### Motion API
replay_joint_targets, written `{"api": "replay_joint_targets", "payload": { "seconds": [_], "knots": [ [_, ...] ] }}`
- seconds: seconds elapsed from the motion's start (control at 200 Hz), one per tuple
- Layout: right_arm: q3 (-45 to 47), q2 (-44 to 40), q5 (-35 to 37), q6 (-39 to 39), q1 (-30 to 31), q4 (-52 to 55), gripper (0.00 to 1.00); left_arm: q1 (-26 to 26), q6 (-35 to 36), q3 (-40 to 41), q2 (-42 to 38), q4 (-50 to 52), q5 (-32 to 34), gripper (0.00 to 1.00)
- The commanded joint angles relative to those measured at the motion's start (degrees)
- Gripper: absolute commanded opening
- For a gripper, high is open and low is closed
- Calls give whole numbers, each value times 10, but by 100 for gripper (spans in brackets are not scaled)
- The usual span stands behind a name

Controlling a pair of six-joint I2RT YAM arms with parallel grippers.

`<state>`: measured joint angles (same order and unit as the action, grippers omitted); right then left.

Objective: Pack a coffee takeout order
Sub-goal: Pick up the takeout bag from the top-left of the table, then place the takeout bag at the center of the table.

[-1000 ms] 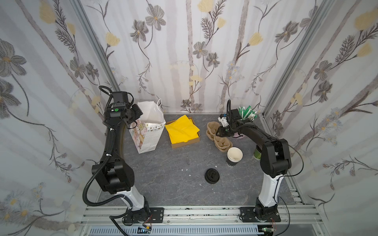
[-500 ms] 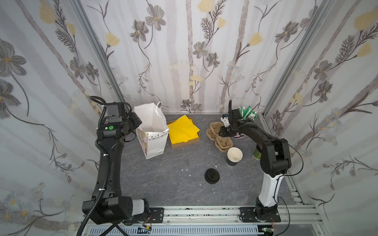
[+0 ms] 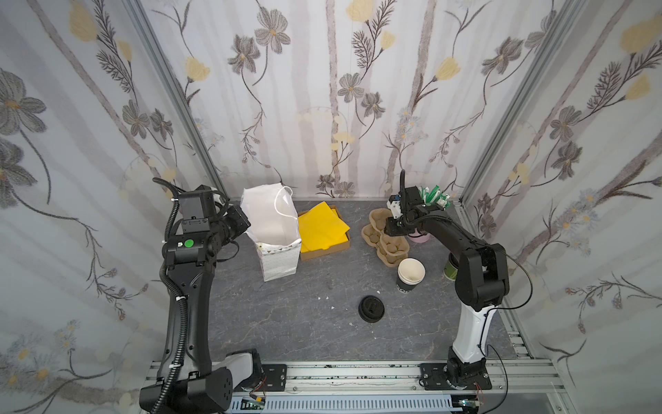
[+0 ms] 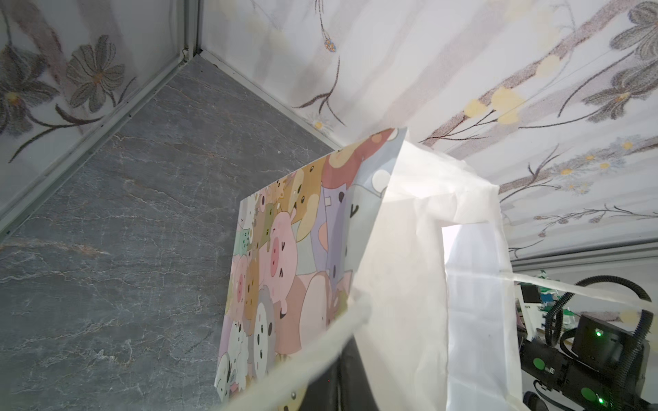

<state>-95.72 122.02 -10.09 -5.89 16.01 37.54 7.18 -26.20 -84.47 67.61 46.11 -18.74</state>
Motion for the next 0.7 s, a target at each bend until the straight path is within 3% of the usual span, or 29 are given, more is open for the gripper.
{"api": "replay_joint_targets", "payload": {
  "seconds": [0.0,0.195,0.694],
  "knots": [
    [-7,-11,-1,0,0,4,30,-1,-7,14,-18,-7,-42,0],
    [-3,-25,-7,-3,0,11,30,-16,-29,54,-51,-6,-122,0],
    [-2,-44,-8,-5,0,25,30,-125,-68,154,-105,-12,-172,0]
  ]
}}
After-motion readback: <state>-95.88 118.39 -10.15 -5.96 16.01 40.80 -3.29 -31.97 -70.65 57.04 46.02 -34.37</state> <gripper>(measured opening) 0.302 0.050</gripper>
